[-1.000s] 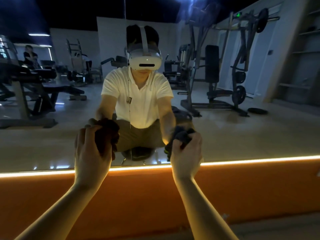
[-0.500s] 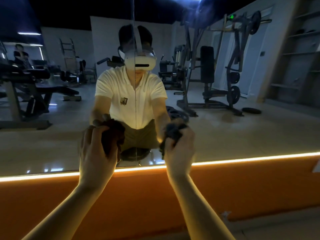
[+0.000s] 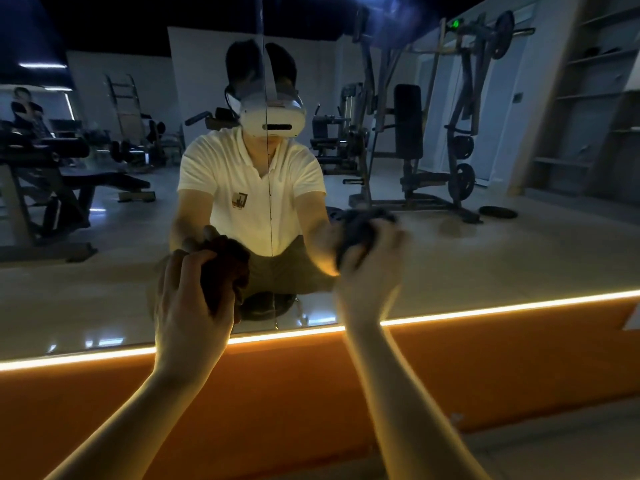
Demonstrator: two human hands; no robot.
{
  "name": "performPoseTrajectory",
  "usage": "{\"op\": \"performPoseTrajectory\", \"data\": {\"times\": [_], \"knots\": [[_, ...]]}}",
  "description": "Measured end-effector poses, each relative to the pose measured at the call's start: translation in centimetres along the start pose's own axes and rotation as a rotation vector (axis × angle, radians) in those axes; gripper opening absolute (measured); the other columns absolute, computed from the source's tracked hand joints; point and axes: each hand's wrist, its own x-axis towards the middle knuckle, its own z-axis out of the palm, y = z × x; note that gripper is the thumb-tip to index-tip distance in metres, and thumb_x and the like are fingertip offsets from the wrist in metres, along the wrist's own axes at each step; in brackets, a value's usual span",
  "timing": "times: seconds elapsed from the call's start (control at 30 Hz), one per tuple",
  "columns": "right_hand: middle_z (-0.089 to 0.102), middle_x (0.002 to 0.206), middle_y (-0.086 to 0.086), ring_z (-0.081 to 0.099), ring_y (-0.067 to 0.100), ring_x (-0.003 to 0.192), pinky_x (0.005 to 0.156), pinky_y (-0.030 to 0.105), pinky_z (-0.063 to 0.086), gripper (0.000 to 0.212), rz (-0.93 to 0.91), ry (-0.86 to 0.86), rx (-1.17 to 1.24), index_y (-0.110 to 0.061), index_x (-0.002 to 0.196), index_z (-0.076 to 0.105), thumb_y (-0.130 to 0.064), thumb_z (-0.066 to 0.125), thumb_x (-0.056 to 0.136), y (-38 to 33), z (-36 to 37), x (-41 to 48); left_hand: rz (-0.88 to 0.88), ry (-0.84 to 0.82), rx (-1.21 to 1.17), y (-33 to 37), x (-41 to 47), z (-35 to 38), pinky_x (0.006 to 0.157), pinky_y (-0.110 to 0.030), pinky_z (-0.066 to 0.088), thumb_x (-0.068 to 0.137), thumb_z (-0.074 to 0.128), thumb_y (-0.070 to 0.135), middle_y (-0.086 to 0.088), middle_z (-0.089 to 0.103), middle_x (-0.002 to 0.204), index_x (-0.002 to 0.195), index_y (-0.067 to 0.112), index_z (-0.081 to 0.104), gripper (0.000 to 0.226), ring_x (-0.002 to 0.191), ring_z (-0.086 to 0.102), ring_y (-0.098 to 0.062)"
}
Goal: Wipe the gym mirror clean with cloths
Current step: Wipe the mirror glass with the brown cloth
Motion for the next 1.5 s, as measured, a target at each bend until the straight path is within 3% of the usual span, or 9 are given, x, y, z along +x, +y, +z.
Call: {"op": "performPoseTrajectory", "data": {"times": [0.17, 0.43, 0.57, 0.73, 0.8, 0.93, 1.13, 1.23, 1.5], "knots": [[0.058, 0.113, 0.005, 0.062, 0.018, 0.1, 0.081, 0.037, 0.06, 0.03, -0.648, -0.483, -0.11, -0.019, 0.108, 0.061, -0.023, 0.078, 0.083, 1.1, 1.4, -8.1, 0.016, 0.008, -0.001, 0.0, -0.1, 0.0, 0.09, -0.056, 0.051, 0.087, 0.073, 0.005, -0.016, 0.055, 0.122, 0.126, 0.005, 0.053, 0.044, 0.114, 0.053, -0.035], [0.046, 0.127, 0.014, 0.055, 0.028, 0.107, 0.086, 0.052, 0.058, 0.027, 0.187, 0.076, -0.063, -0.013, 0.116, 0.05, -0.013, 0.042, 0.09, 2.5, -2.3, 2.2, 0.025, -0.008, -0.003, 0.1, 0.0, -0.1, 0.09, -0.037, 0.047, 0.09, 0.073, 0.009, -0.017, 0.055, 0.125, 0.128, 0.005, 0.053, 0.043, 0.116, 0.056, -0.035], [0.052, 0.127, 0.01, 0.057, 0.021, 0.106, 0.086, 0.042, 0.057, 0.036, -0.06, -0.156, -0.077, -0.017, 0.121, 0.053, -0.036, 0.04, 0.093, -1.0, -0.1, -4.0, 0.028, 0.014, 0.001, 0.3, -0.1, -0.2, 0.092, -0.036, 0.044, 0.089, 0.074, 0.006, -0.018, 0.056, 0.123, 0.126, 0.003, 0.054, 0.043, 0.116, 0.056, -0.034], [0.057, 0.117, 0.001, 0.06, 0.016, 0.107, 0.094, 0.033, 0.056, 0.029, -0.515, -0.602, -0.122, -0.022, 0.108, 0.058, -0.025, 0.074, 0.085, -0.3, -0.2, -9.3, 0.025, -0.019, -0.008, 0.1, 0.2, -0.3, 0.09, -0.037, 0.043, 0.09, 0.072, 0.009, -0.017, 0.055, 0.123, 0.127, 0.004, 0.054, 0.041, 0.115, 0.054, -0.033], [0.058, 0.111, -0.005, 0.06, 0.008, 0.097, 0.084, 0.026, 0.056, 0.015, -0.301, -0.67, 0.028, -0.024, 0.101, 0.057, -0.019, 0.066, 0.091, -1.0, -1.5, -7.7, 0.031, -0.014, -0.014, 0.1, 0.1, -0.3, 0.09, -0.037, 0.043, 0.09, 0.071, 0.009, -0.018, 0.055, 0.123, 0.126, 0.003, 0.054, 0.04, 0.114, 0.054, -0.033], [0.066, 0.086, 0.001, 0.065, 0.014, 0.078, 0.07, 0.03, 0.057, 0.034, 0.636, -0.7, 0.739, -0.017, 0.087, 0.064, 0.012, 0.048, 0.096, -2.9, -4.3, -0.6, 0.003, -0.024, -0.04, 0.3, 0.0, -0.2, 0.09, -0.039, 0.045, 0.089, 0.073, 0.007, -0.016, 0.054, 0.126, 0.127, 0.005, 0.053, 0.043, 0.117, 0.053, -0.033], [0.075, 0.109, 0.019, 0.075, 0.032, 0.101, 0.088, 0.046, 0.062, 0.033, 1.107, -0.564, 1.073, -0.003, 0.13, 0.059, -0.022, 0.049, 0.105, -0.2, -7.2, 2.2, 0.045, -0.015, -0.023, 0.1, 0.1, -0.4, 0.09, -0.04, 0.047, 0.089, 0.07, 0.009, -0.019, 0.056, 0.123, 0.125, 0.004, 0.054, 0.04, 0.115, 0.056, -0.036], [0.072, 0.12, 0.018, 0.071, 0.032, 0.111, 0.091, 0.048, 0.059, 0.039, 1.001, -0.642, 1.024, -0.009, 0.129, 0.06, -0.033, 0.064, 0.098, -0.9, -7.4, 2.0, 0.035, -0.019, -0.023, 0.2, 0.1, -0.4, 0.092, -0.037, 0.044, 0.09, 0.071, 0.008, -0.019, 0.057, 0.124, 0.125, 0.003, 0.055, 0.039, 0.116, 0.056, -0.036], [0.065, 0.12, -0.005, 0.062, 0.005, 0.112, 0.093, 0.027, 0.056, 0.044, 0.145, -0.751, 0.489, -0.024, 0.121, 0.057, 0.007, 0.065, 0.09, -3.2, -8.5, 3.3, 0.008, -0.02, -0.037, 0.2, -0.1, -0.2, 0.093, -0.038, 0.045, 0.086, 0.074, 0.002, -0.019, 0.056, 0.126, 0.128, 0.004, 0.053, 0.046, 0.118, 0.056, -0.036]]}}
